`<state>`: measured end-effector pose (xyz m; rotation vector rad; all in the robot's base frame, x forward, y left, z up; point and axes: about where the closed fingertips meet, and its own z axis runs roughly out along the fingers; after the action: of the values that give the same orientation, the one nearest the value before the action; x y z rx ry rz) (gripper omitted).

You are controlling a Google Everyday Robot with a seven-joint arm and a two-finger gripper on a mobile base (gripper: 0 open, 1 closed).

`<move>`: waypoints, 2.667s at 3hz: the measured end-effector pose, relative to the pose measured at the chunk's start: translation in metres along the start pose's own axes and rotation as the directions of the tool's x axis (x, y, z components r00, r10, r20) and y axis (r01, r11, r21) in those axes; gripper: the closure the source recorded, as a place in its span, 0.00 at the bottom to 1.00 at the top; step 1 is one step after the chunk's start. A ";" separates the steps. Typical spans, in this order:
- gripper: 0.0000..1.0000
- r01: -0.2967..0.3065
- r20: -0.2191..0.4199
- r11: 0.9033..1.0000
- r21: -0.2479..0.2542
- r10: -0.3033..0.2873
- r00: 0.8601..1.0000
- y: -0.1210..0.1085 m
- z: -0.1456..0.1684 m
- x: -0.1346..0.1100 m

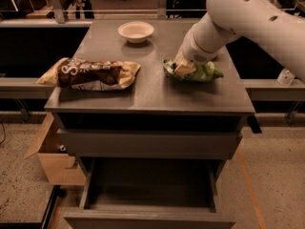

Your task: Place green jalapeno chip bag into middle drawer

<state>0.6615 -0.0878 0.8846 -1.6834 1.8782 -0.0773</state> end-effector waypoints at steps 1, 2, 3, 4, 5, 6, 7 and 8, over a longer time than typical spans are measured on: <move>1.00 0.024 0.044 0.999 0.022 -0.025 0.999 0.013 -0.054 0.000; 1.00 0.073 0.076 0.996 -0.047 -0.069 0.995 0.044 -0.096 -0.004; 1.00 0.073 0.076 0.996 -0.046 -0.070 0.995 0.044 -0.096 -0.005; 1.00 0.120 0.104 0.989 -0.086 -0.111 0.988 0.070 -0.096 -0.022; 1.00 0.165 0.151 0.977 -0.136 -0.144 0.978 0.109 -0.106 -0.050; 1.00 0.188 0.180 0.958 -0.218 -0.150 0.972 0.154 -0.102 -0.071; 1.00 0.198 0.136 0.923 -0.331 -0.161 0.977 0.207 -0.067 -0.072; 1.00 0.198 0.136 0.923 -0.331 -0.161 0.977 0.207 -0.067 -0.072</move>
Offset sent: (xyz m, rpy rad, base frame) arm -0.1452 -0.0347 0.0907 0.0370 0.0663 0.1984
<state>0.4479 -0.0058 0.8793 -2.0490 1.7254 0.2783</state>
